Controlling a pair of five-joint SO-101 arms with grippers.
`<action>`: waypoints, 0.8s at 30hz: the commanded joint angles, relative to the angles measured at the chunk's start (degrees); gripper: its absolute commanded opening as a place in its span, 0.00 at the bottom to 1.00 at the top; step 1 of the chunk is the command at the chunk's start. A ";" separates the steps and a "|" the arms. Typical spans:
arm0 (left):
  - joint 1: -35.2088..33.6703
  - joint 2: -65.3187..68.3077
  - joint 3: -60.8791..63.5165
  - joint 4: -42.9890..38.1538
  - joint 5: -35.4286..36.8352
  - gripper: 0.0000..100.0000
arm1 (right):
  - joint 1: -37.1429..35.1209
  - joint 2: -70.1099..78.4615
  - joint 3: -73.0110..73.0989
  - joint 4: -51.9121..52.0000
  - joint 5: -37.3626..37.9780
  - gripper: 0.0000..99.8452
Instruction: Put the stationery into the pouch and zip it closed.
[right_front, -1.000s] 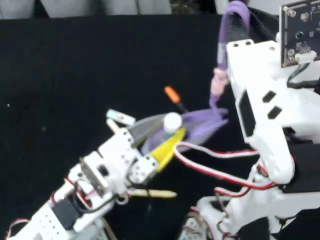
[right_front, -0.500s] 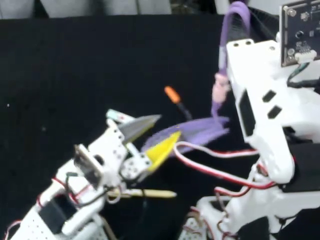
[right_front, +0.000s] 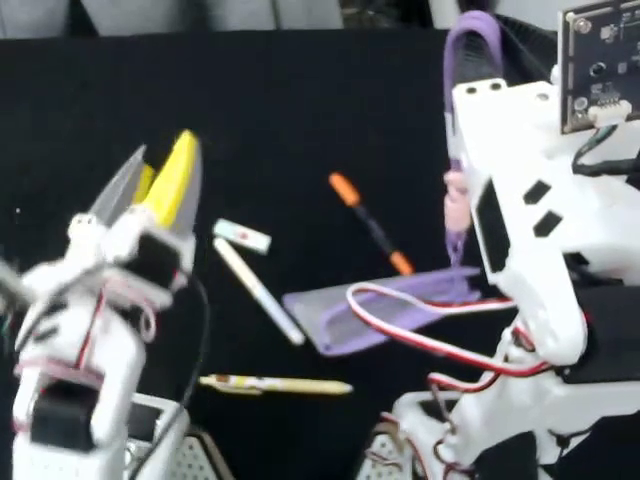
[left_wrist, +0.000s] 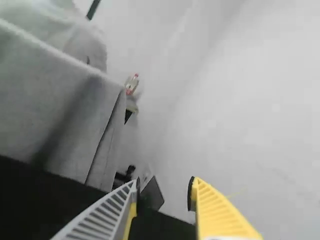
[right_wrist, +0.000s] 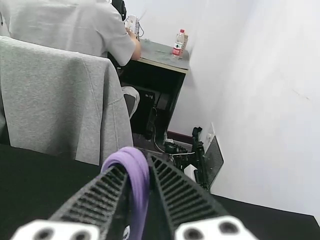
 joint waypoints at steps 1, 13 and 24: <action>-2.33 16.09 -4.97 -2.81 1.67 0.18 | -0.88 -0.40 0.13 -1.32 -0.35 0.01; 11.65 66.29 -22.37 -5.19 5.89 0.18 | -0.88 -0.40 0.13 -1.32 -0.35 0.01; 18.86 96.97 -41.54 -8.53 21.71 0.18 | -0.62 -0.40 0.13 -1.41 -0.35 0.01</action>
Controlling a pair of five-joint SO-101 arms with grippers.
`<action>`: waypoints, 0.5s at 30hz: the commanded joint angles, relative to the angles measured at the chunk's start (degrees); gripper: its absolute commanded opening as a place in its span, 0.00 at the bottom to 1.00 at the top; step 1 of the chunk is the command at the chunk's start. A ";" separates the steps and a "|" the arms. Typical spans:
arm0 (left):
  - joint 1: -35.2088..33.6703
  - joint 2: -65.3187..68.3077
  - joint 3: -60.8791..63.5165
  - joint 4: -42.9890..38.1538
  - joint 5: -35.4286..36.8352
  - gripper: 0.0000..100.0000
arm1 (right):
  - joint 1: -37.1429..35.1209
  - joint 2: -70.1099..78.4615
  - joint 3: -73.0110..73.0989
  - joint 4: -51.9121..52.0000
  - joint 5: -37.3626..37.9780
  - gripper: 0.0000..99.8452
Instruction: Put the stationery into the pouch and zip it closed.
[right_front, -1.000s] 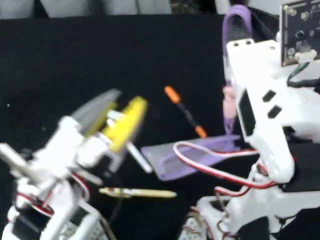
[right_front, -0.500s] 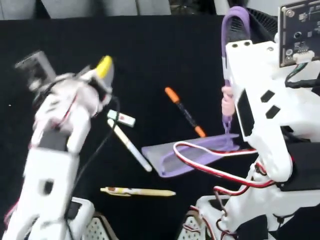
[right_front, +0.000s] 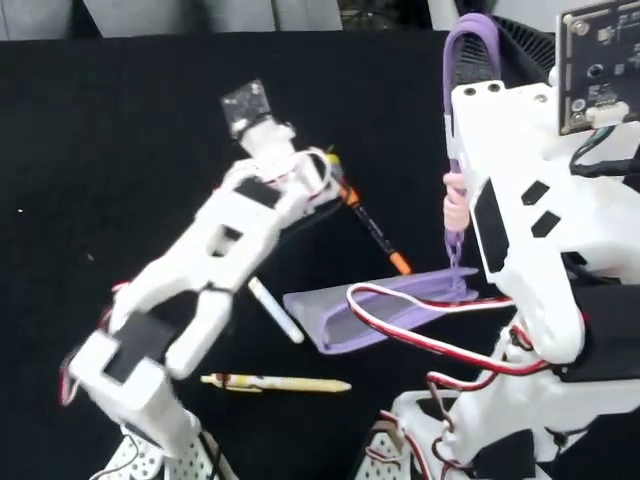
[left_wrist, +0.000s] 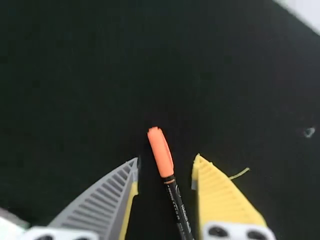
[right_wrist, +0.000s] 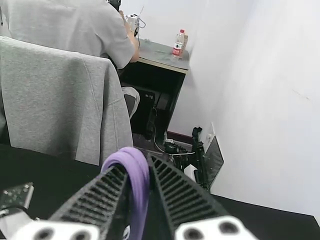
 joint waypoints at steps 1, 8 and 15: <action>2.95 7.82 -9.10 -1.23 5.71 0.18 | -0.62 -0.40 0.13 -1.41 -0.35 0.01; 5.76 19.52 -20.00 -1.23 6.15 0.18 | -0.79 -0.40 0.13 -1.41 -0.35 0.01; 5.76 31.91 -30.37 -0.79 6.15 0.18 | -0.79 -0.40 0.13 -1.41 -0.35 0.01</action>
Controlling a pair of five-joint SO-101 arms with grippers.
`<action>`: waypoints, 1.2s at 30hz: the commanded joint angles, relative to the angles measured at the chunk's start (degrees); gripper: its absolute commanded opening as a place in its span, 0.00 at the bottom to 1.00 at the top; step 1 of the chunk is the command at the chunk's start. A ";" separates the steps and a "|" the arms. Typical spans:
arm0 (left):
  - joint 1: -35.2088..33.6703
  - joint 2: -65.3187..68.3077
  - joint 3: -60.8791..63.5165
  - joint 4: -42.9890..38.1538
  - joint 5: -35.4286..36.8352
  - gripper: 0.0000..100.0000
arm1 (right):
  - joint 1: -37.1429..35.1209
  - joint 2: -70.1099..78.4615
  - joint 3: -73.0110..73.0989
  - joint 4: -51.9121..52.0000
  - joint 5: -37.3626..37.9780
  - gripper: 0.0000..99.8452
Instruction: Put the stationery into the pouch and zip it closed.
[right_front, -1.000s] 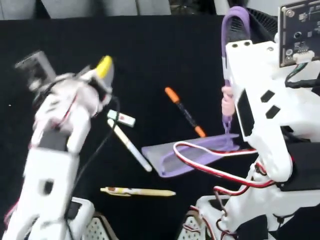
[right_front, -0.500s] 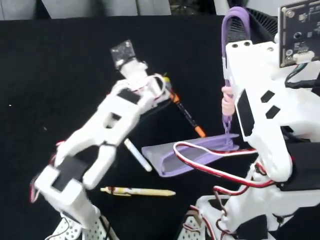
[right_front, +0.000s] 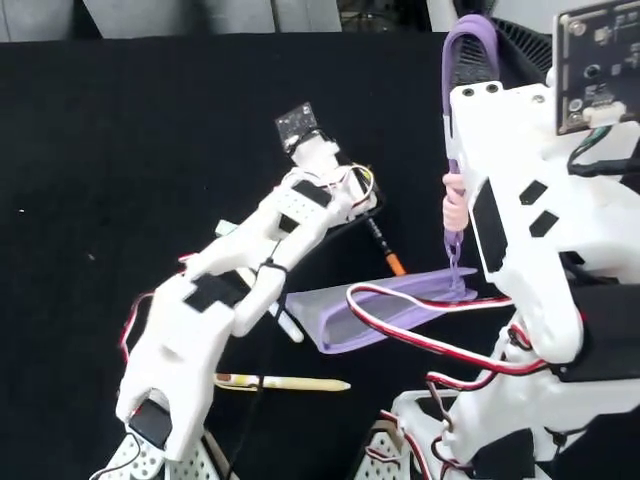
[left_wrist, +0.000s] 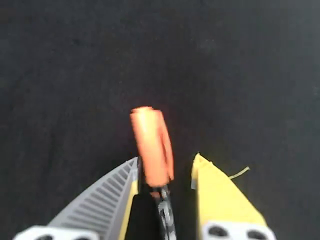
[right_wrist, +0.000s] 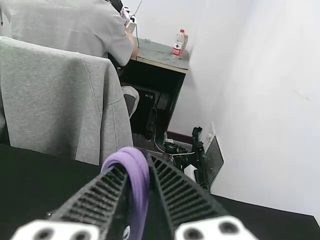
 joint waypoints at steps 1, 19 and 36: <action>0.04 5.36 -8.84 -0.44 0.62 0.18 | -0.79 -0.40 0.13 -1.41 -0.35 0.01; 0.13 19.78 -35.21 28.66 0.35 0.07 | -0.62 -0.40 0.13 -1.32 -0.18 0.01; -4.00 38.77 -82.86 58.37 0.35 0.03 | -0.62 -0.40 0.13 -1.23 2.11 0.01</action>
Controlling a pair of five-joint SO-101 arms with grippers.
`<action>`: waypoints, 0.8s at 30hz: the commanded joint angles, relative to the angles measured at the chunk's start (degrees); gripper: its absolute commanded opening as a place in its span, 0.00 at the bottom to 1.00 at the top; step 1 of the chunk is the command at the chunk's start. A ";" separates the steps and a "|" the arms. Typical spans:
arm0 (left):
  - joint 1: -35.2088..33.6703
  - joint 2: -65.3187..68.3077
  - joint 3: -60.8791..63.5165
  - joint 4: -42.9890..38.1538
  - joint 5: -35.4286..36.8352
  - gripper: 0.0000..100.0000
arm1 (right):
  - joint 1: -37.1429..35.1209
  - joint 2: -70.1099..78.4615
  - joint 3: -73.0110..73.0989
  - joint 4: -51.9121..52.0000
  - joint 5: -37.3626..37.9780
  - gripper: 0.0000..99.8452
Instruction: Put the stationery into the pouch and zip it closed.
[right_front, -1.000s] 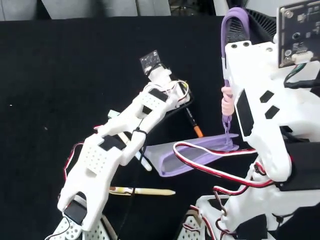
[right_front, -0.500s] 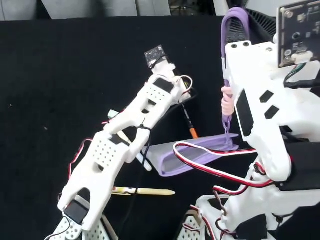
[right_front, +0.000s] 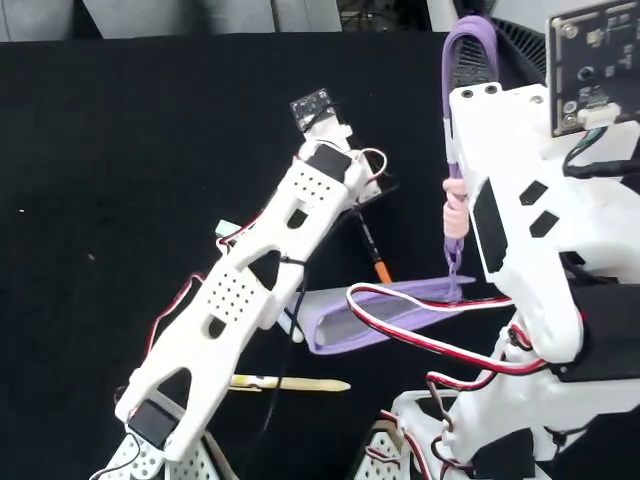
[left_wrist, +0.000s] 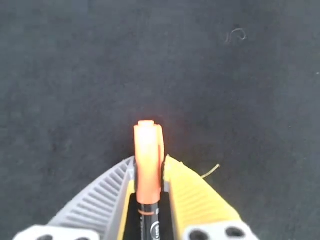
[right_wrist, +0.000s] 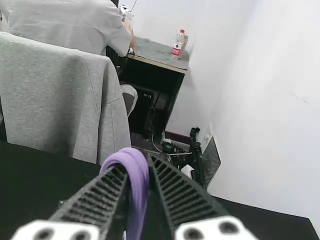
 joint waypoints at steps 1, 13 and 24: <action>-4.79 1.76 -15.60 9.41 -0.09 0.03 | -0.62 -0.40 0.13 -1.23 0.62 0.01; -13.93 -12.13 -17.71 15.12 -0.18 0.03 | -0.62 -0.40 0.13 -1.23 0.53 0.01; -19.82 -35.25 -17.71 15.65 -8.26 0.03 | -0.79 -0.40 0.13 -1.23 0.53 0.01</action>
